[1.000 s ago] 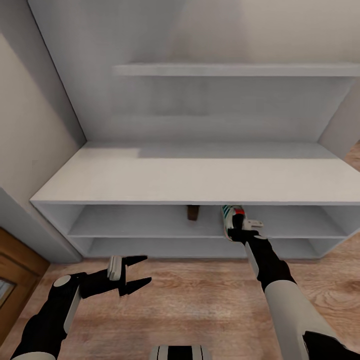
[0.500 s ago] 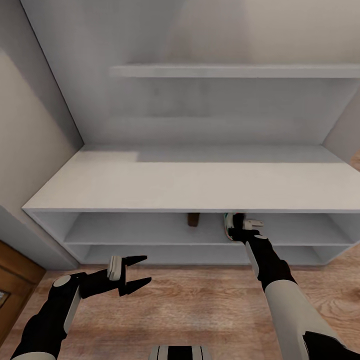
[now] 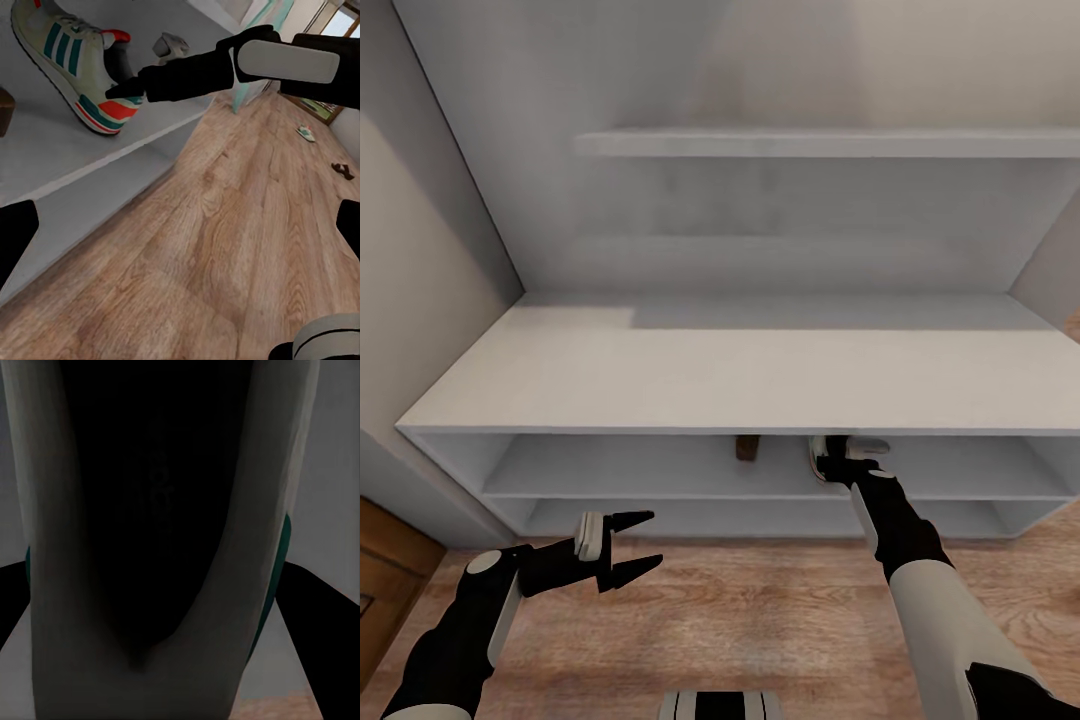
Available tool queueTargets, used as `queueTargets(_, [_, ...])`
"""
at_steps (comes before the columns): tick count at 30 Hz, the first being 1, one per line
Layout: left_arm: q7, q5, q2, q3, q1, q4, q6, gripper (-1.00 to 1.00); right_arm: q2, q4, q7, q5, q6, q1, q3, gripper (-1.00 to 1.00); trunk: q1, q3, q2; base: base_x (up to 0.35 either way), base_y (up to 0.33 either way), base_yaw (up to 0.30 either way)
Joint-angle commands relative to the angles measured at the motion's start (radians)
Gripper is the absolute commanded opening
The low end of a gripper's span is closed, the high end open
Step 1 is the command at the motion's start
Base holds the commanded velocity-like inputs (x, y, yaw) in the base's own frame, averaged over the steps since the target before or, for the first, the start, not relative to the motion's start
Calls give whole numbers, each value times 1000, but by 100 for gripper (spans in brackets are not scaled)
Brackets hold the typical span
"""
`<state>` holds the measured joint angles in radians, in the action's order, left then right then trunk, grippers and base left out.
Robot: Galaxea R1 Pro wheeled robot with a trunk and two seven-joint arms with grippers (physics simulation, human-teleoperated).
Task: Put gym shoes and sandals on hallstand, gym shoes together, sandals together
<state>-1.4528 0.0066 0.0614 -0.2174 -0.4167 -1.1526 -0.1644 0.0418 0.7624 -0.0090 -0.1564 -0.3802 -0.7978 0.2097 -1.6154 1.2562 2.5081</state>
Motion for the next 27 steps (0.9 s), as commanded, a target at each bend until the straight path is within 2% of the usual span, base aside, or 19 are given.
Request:
queueTargets(1, [-4,1,0,0,-1,0,-11,100,1,-57,1,-12,-6,0,4,-100,0,1,0,76,0,0])
queueTargets(22, [-4,1,0,0,-1,0,-11,100,2,-57,1,-12,-6,0,4,-100,0,1,0,7,0,0])
queueTargets(23, [-4,1,0,0,-1,0,-11,100,2,-57,1,-12,-6,0,4,100,0,1,0,0,0,0])
queueTargets(27, [-5,1,0,-1,-1,-1,-11,100,1,-57,2,-11,-6,0,5,100,0,1,0,0,0,0])
